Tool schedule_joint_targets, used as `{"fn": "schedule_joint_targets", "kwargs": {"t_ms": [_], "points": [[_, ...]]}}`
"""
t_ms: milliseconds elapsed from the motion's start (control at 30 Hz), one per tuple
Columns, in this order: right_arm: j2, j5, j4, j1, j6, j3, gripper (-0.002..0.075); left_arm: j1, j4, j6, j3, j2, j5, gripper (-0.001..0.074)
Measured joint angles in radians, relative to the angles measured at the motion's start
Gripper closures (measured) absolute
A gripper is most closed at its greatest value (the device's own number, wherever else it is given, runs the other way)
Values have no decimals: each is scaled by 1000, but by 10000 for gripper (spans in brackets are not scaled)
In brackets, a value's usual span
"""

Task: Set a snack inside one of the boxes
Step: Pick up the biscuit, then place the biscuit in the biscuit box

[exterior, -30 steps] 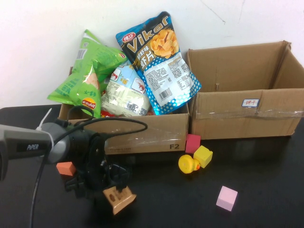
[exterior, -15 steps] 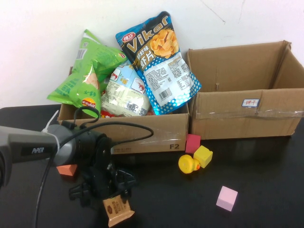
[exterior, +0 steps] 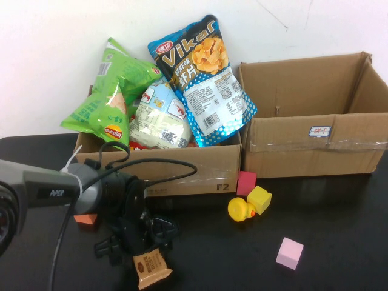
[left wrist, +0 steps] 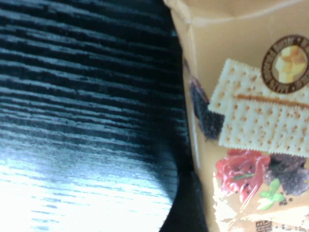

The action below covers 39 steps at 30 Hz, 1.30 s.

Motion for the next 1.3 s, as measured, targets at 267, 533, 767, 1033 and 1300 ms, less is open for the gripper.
{"fn": "schedule_joint_targets", "kwargs": {"t_ms": [267,533,767,1033,1300], "points": [[0,-4,6,0,0,0,723,0,30,12,0,0,-10,246],[0,-6,13,0,0,0,723,0,20,104,0,-5,27,292],[0,-6,15,0,0,0,723,-76,-80,354,-2,-165,127,292],[0,-6,17,0,-2,0,723,-192,-373,754,-286,-239,160,292],[0,-8,17,0,-2,0,723,-199,-374,795,-824,-40,18,292]]}}
